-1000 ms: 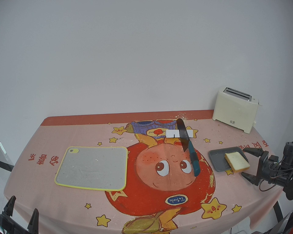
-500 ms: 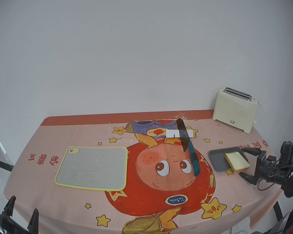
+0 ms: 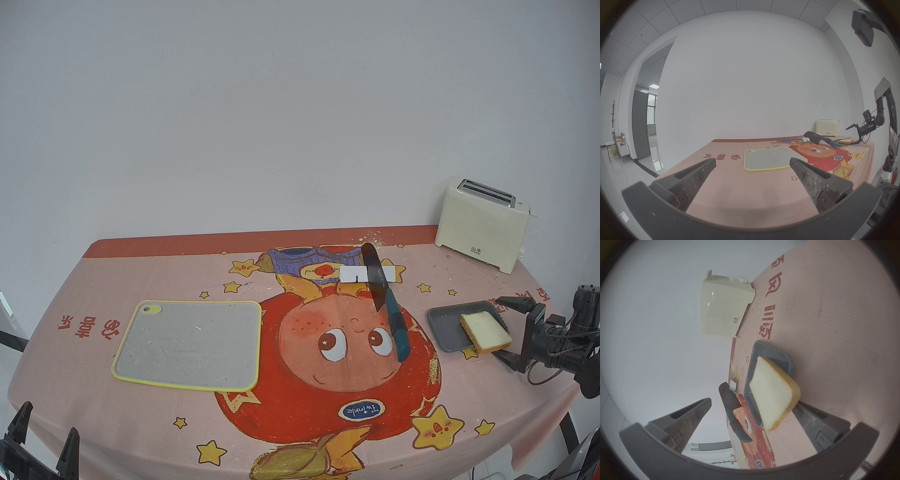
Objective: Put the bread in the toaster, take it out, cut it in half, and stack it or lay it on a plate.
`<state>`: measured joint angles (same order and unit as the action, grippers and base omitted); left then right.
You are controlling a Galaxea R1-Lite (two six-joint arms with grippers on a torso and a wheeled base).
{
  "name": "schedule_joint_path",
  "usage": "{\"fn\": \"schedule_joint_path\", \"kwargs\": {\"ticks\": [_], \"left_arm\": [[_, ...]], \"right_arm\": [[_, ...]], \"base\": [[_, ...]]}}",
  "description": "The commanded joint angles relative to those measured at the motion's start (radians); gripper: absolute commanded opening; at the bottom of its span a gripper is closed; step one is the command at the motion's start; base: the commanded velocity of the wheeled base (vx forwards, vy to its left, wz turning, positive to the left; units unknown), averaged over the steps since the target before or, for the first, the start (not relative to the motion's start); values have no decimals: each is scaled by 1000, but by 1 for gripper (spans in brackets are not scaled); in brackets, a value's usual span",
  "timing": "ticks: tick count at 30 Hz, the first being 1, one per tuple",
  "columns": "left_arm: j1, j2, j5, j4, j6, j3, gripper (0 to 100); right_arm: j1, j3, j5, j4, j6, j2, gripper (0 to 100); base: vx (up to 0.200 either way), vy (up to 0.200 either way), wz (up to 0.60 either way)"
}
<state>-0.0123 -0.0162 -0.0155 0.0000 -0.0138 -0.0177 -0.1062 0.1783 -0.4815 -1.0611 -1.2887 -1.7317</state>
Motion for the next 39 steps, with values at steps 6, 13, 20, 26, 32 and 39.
{"fn": "schedule_joint_path", "kwargs": {"ticks": [6, 13, 20, 26, 32, 39], "left_arm": [[0, 5, 0, 0, 0, 18, 100], [0, 5, 0, 0, 0, 18, 100], [0, 5, 0, 0, 0, 18, 100], [0, 5, 0, 0, 0, 18, 100], [0, 5, 0, 0, 0, 18, 100], [0, 5, 2, 0, 0, 18, 100]], "right_arm": [[3, 3, 0, 1, -1, -11, 100], [3, -6, -2, 1, 0, -11, 0], [5, -11, -2, 3, 2, -11, 0], [11, -17, 7, 0, 17, 8, 0], [13, -19, 9, 1, 177, 101, 0], [13, -33, 3, 1, 618, 274, 0]], "base": [[0, 0, 0], [0, 0, 0], [0, 0, 0], [0, 0, 0], [0, 0, 0], [0, 0, 0]]}}
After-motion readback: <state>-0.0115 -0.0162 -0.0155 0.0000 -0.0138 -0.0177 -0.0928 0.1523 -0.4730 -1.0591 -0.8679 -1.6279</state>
